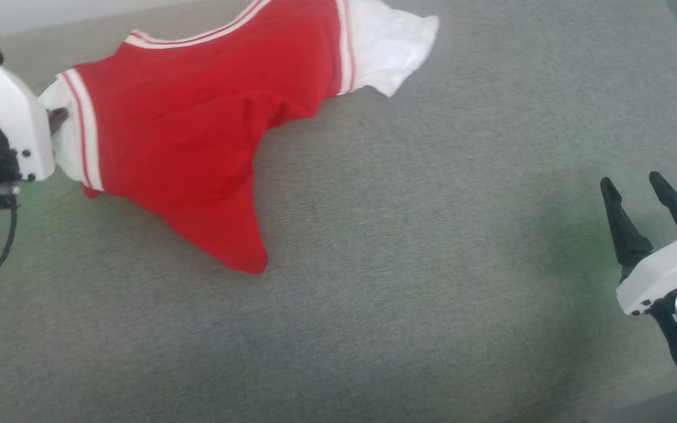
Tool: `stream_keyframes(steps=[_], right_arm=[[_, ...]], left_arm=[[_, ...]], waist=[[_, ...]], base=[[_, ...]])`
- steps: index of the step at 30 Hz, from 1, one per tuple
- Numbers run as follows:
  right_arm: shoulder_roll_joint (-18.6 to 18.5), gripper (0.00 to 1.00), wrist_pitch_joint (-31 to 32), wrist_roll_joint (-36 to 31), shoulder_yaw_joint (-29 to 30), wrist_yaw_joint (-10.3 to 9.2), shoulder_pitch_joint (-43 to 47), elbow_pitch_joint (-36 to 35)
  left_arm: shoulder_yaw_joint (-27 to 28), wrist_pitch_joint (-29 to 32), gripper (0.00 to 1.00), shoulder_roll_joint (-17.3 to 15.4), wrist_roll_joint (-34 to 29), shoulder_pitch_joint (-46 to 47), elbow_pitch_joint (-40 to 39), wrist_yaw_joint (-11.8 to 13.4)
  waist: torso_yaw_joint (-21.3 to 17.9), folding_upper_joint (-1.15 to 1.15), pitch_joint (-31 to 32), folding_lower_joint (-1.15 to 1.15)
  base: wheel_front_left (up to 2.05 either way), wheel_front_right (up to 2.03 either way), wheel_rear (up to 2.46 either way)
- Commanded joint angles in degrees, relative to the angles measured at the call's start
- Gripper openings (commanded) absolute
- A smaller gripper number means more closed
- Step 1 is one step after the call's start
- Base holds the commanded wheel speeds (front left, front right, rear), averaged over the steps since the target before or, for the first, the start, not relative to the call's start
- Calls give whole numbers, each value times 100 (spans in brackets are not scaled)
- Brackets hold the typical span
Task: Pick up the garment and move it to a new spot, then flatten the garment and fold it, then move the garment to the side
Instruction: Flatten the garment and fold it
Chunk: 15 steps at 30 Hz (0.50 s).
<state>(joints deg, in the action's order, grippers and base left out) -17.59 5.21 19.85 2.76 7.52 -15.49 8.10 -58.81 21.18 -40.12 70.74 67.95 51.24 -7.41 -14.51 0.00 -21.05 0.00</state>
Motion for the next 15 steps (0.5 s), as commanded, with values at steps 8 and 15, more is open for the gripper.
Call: stream_keyframes(steps=[8,15], right_arm=[[-49,100,265,-73,82,-6,142,-329],[-122,100,504,-101,-35,-6,230,-506]], left_arm=[[-198,-728,59,123,-305,-179,365,-9],[-299,-1610,100,268,-590,-181,668,-9]], waist=[[184,0,59,0],[309,0,235,0]], base=[[0,0,0],[0,0,0]])
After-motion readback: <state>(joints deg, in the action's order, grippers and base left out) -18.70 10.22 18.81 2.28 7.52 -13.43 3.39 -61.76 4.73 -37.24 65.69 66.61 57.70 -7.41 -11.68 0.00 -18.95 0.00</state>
